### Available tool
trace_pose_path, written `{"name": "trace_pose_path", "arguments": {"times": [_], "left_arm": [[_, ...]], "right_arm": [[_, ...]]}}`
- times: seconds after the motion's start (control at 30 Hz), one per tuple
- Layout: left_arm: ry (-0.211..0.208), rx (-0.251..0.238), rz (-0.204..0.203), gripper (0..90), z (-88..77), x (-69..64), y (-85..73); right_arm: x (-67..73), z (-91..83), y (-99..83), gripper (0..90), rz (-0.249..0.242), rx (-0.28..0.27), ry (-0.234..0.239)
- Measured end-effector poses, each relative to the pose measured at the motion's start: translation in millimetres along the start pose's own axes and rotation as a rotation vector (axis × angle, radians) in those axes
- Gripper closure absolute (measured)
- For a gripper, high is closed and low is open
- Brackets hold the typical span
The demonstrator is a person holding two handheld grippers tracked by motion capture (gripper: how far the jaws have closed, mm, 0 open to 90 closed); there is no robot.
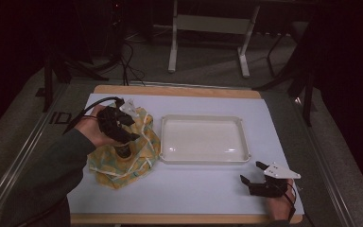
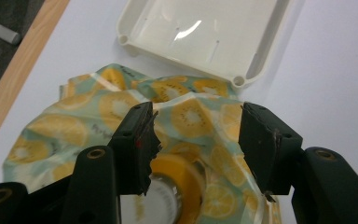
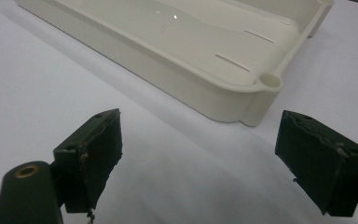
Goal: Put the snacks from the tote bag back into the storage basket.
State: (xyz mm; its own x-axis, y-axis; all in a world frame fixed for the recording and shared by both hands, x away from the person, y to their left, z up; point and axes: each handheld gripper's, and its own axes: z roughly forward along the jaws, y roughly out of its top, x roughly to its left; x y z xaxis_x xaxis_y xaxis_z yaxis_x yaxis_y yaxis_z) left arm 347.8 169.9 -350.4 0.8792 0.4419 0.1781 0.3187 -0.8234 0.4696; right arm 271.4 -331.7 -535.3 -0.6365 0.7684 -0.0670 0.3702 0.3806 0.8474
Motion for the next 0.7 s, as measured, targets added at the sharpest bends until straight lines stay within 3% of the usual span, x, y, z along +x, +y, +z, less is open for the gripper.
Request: {"name": "trace_pose_path", "arguments": {"times": [0.27, 0.4, 0.7], "left_arm": [[-0.004, 0.041, 0.0, 45.7, -4.4, 8.0, -1.9], [-0.017, 0.055, -0.044, 45.2, -4.9, 14.2, -5.4], [-0.015, 0.102, -0.082, 44.8, -5.8, 19.2, -10.6]], "right_arm": [[0.1, 0.1, 0.0, 14.3, 0.0, 0.001, 0.0], [0.1, -0.1, 0.0, 14.4, 0.002, 0.001, 0.001], [0.1, -0.2, -0.1, 14.4, 0.004, -0.001, 0.001]]}}
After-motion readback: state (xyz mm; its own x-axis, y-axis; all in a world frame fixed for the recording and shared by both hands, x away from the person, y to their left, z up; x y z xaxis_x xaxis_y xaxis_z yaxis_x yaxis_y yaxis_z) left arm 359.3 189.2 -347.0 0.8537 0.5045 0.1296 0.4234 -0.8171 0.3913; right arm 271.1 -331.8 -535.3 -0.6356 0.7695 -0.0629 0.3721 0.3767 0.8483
